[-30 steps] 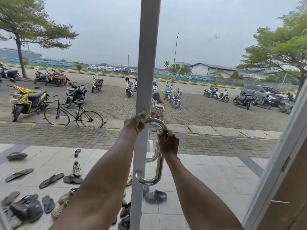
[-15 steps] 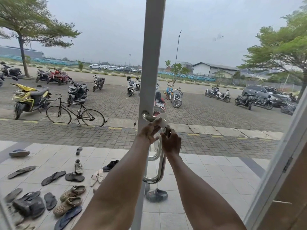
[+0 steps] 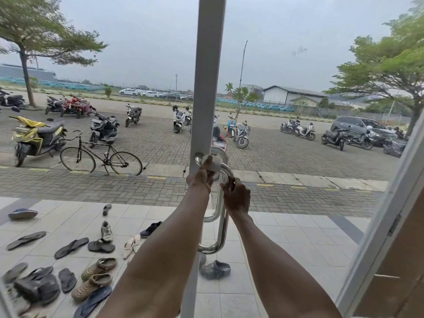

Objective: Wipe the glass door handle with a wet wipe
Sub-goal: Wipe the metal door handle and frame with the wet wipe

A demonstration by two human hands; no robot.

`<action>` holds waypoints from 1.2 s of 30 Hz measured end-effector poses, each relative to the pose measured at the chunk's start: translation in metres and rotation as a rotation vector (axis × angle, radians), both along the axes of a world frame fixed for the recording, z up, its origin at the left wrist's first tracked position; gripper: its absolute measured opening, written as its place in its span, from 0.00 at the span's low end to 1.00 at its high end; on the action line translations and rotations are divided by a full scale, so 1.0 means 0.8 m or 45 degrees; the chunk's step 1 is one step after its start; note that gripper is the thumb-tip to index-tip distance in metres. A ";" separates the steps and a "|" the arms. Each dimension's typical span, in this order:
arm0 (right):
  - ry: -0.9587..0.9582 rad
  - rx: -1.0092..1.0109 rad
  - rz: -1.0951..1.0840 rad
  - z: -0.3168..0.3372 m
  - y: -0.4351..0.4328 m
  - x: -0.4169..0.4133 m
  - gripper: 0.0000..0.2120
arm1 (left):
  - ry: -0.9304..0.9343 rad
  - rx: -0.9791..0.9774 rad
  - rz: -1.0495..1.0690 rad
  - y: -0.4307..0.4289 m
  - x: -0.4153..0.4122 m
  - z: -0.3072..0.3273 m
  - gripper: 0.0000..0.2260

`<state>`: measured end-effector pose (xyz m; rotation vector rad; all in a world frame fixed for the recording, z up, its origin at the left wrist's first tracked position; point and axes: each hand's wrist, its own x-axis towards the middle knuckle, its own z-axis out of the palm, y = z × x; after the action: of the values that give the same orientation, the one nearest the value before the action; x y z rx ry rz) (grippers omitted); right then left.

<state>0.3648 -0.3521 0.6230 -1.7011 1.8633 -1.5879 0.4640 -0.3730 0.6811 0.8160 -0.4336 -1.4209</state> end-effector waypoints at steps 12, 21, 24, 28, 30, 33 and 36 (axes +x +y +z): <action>-0.013 0.016 0.032 0.002 -0.002 -0.004 0.10 | -0.194 0.037 0.063 -0.055 0.048 0.017 0.02; 0.000 0.038 0.037 0.001 -0.006 -0.008 0.11 | -0.429 0.142 0.108 -0.058 0.056 0.044 0.08; -0.002 0.046 0.043 0.001 -0.003 -0.008 0.11 | -0.367 -0.031 -0.015 -0.043 0.050 0.022 0.04; -0.001 0.034 0.038 0.002 -0.001 -0.008 0.10 | -0.299 -0.037 -0.048 -0.032 0.045 0.016 0.03; -0.001 0.034 0.035 0.004 0.001 -0.007 0.10 | -0.266 0.105 0.011 -0.030 0.040 0.023 0.07; -0.024 0.043 0.035 0.006 0.003 -0.004 0.10 | -0.220 0.172 0.136 -0.026 0.033 0.027 0.14; -0.021 0.053 0.039 0.006 0.003 -0.003 0.10 | -0.176 0.164 0.171 -0.019 0.023 0.021 0.15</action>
<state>0.3623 -0.3498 0.6275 -1.6858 1.8401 -1.5360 0.4820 -0.3885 0.6981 1.0335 -0.3873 -1.2818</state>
